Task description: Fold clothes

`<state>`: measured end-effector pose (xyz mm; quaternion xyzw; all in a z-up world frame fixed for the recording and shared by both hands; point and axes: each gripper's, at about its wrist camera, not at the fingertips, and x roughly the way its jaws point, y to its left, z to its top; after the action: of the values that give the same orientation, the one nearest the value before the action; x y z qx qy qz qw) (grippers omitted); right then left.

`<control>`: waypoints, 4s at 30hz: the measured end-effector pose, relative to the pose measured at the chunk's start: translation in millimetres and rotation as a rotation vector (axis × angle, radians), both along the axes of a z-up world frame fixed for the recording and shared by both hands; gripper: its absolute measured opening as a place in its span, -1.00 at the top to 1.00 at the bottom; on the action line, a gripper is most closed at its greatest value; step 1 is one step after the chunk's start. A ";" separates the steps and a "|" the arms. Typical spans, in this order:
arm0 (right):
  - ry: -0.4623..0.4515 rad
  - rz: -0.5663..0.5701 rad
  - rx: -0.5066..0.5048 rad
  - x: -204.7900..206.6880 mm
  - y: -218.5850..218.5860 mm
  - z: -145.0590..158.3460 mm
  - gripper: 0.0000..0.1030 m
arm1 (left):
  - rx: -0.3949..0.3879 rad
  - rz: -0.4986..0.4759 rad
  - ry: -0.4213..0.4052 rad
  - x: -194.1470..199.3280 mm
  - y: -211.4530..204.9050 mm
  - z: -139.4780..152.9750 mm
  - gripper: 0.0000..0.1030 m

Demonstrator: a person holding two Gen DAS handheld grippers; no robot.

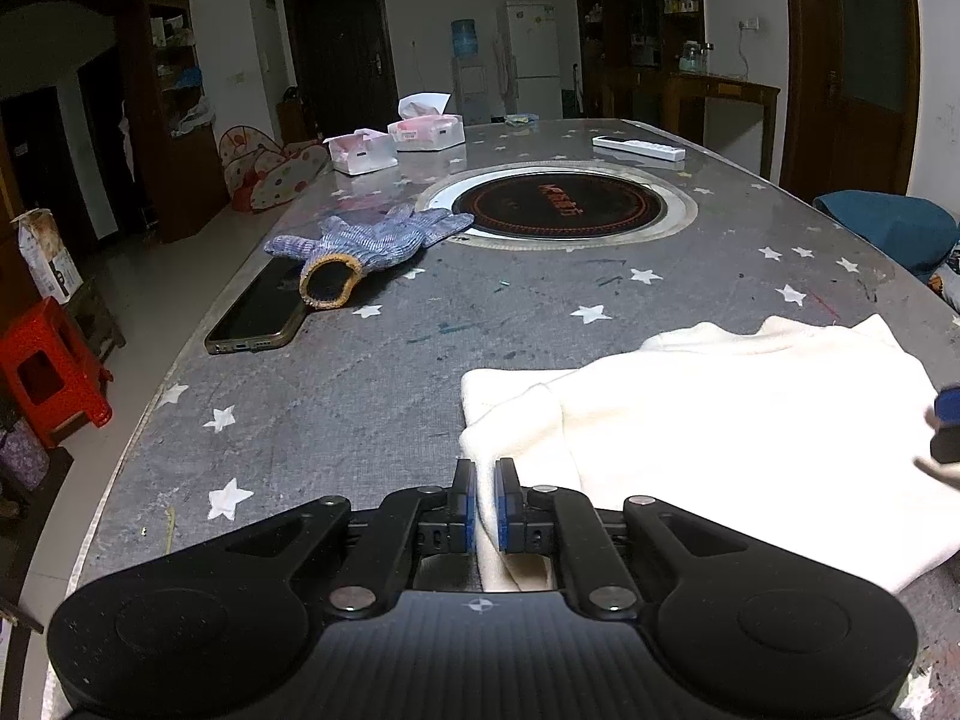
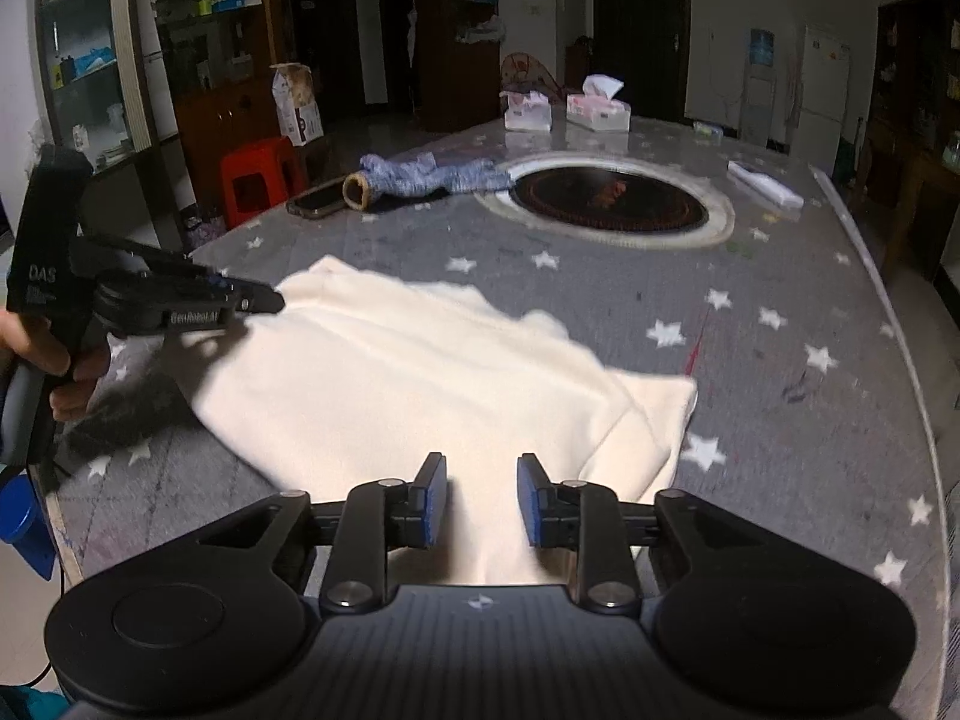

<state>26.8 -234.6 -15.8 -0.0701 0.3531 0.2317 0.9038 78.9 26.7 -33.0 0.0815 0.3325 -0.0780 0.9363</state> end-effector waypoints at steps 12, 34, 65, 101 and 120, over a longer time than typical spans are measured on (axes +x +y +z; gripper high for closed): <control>0.033 -0.068 0.018 31.7 -4.0 -13.4 0.49 | 0.013 0.001 -0.002 -0.3 -0.2 -0.8 0.73; -0.010 -0.104 0.035 29.8 -13.9 4.5 0.45 | -0.007 -0.040 -0.050 -10.2 -3.0 30.4 0.25; 0.067 -0.106 0.104 87.4 2.7 -18.8 0.61 | -0.127 -0.261 0.069 51.0 -49.0 3.4 0.52; 0.000 0.143 -0.029 -2.6 54.3 -15.0 0.59 | -0.119 -0.370 -0.007 -52.2 -50.4 -2.2 0.51; -0.050 0.089 -0.030 -43.4 27.5 -8.0 0.61 | -0.119 -0.351 -0.025 -54.3 -49.6 -4.6 0.51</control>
<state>-16.5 -207.1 -23.8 -0.1051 0.3306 0.2643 0.8999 24.6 -23.0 -37.5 0.0838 0.2963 -0.2589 0.9155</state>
